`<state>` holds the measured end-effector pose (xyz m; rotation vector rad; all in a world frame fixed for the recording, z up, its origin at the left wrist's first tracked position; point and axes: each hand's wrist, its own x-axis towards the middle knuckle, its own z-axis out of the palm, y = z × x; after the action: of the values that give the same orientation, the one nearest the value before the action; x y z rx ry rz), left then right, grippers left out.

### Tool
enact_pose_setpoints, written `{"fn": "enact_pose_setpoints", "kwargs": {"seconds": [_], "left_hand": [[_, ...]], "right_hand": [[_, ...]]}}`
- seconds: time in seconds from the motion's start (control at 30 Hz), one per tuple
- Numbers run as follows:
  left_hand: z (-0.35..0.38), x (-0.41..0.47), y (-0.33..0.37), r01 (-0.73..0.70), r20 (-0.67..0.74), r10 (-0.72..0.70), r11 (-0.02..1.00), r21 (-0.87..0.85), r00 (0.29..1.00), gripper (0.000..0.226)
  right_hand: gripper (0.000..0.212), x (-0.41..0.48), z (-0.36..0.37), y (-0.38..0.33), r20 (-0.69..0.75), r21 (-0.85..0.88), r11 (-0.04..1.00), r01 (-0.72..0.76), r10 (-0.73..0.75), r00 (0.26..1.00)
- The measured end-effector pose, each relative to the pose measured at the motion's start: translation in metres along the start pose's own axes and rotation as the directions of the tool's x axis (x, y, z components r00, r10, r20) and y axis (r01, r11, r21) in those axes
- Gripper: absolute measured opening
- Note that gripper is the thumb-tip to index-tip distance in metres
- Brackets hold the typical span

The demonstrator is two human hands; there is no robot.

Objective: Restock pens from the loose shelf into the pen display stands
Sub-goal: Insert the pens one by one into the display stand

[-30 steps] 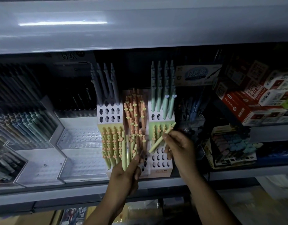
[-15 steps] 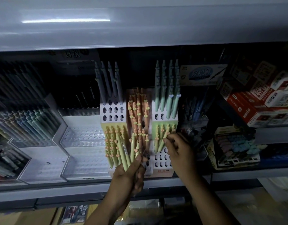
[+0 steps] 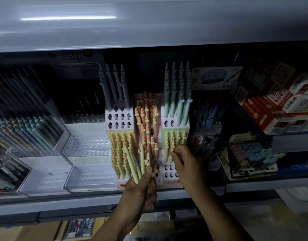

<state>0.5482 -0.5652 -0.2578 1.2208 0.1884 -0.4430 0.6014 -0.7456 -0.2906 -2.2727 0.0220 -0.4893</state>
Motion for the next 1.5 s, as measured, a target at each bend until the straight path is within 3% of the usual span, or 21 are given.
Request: {"fn": "enact_pose_setpoints", "kwargs": {"seconds": [0.23,0.4,0.47,0.57,0.7,0.9,1.03,1.33,1.5], "left_hand": [[0.004,0.003,0.001,-0.002,-0.008,0.002,0.999,0.033,1.000,0.039],[0.007,0.006,0.004,-0.007,0.005,0.007,1.000,0.024,1.000,0.039],[0.008,0.006,0.005,-0.008,0.017,0.008,0.999,0.048,1.000,0.043],[0.010,0.009,0.006,-0.036,0.015,0.034,0.993,0.111,0.999,0.048],[0.011,0.008,0.005,-0.023,0.025,0.019,0.982,0.190,1.000,0.053],[0.010,0.008,0.002,-0.045,0.071,0.026,0.956,0.289,0.997,0.056],[0.007,0.008,-0.003,-0.023,0.063,0.007,0.965,0.261,0.998,0.058],[0.007,0.012,-0.010,-0.032,0.045,0.023,0.973,0.228,0.999,0.052],[0.002,0.013,-0.008,-0.030,-0.024,0.036,0.976,0.214,0.999,0.047]], "right_hand": [[0.014,-0.001,0.001,0.001,-0.015,-0.034,0.999,0.002,-0.003,1.000],[0.013,-0.004,-0.006,-0.005,0.005,0.049,0.992,-0.117,0.117,0.993],[0.014,-0.005,-0.012,-0.010,0.109,0.132,0.978,-0.161,0.147,0.983],[0.019,-0.003,-0.024,-0.031,0.327,0.355,0.915,-0.190,0.070,0.943],[0.005,-0.001,-0.033,-0.052,0.393,0.518,0.819,-0.247,0.029,0.919],[0.003,-0.005,-0.032,-0.044,0.375,0.504,0.798,-0.330,0.142,0.916],[0.004,-0.001,-0.036,-0.036,0.239,0.584,0.718,-0.379,0.293,0.926],[0.008,0.000,-0.031,-0.029,0.317,0.657,0.632,-0.411,0.263,0.911],[0.005,0.007,-0.036,-0.017,0.117,0.706,0.629,-0.325,0.349,0.930]]}}
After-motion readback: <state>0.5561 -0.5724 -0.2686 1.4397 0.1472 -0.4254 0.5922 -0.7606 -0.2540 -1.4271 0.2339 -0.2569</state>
